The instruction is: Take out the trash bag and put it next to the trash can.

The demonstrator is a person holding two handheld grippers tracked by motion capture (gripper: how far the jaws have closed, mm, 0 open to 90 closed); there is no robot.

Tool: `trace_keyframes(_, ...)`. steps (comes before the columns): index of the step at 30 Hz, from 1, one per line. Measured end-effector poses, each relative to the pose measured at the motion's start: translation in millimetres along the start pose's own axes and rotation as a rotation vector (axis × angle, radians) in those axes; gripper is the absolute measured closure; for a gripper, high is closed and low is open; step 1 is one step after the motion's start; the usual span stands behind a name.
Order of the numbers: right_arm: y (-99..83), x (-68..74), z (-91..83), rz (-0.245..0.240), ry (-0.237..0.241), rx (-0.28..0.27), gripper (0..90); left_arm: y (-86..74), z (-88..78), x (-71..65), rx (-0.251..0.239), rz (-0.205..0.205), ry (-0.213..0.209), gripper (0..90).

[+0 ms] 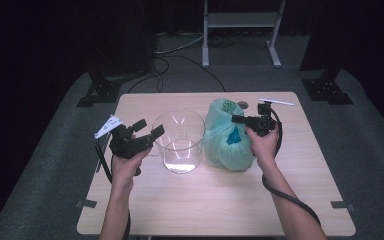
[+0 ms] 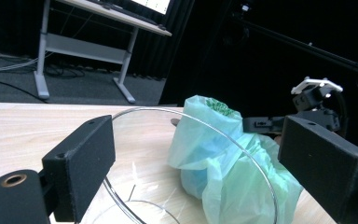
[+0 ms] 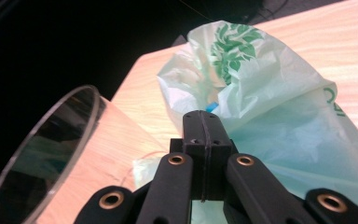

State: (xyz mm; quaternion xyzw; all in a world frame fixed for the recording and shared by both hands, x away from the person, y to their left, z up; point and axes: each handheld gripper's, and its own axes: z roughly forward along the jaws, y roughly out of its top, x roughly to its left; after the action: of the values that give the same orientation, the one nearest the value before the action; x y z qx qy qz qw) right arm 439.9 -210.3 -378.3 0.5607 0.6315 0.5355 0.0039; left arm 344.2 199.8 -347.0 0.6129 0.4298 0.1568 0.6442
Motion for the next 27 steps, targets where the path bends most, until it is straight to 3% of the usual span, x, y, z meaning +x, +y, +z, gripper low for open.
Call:
trace_keyframes(10, -10.3, -16.1, 9.4, 0.028, -0.046, 0.023, 90.0, 0.1, -0.1, -0.4, 0.0, 0.002, -0.001, 9.8)
trace_keyframes(17, -10.5, -17.2, 7.5, 0.029, -0.046, 0.022, 90.0, -1.4, 1.7, 1.1, 0.009, -0.006, -0.005, 9.8)
trace_keyframes(27, -3.6, -8.6, -4.5, -0.008, -0.028, -0.023, 71.6, -1.4, 2.1, 0.3, 0.011, -0.001, -0.006, 9.8)
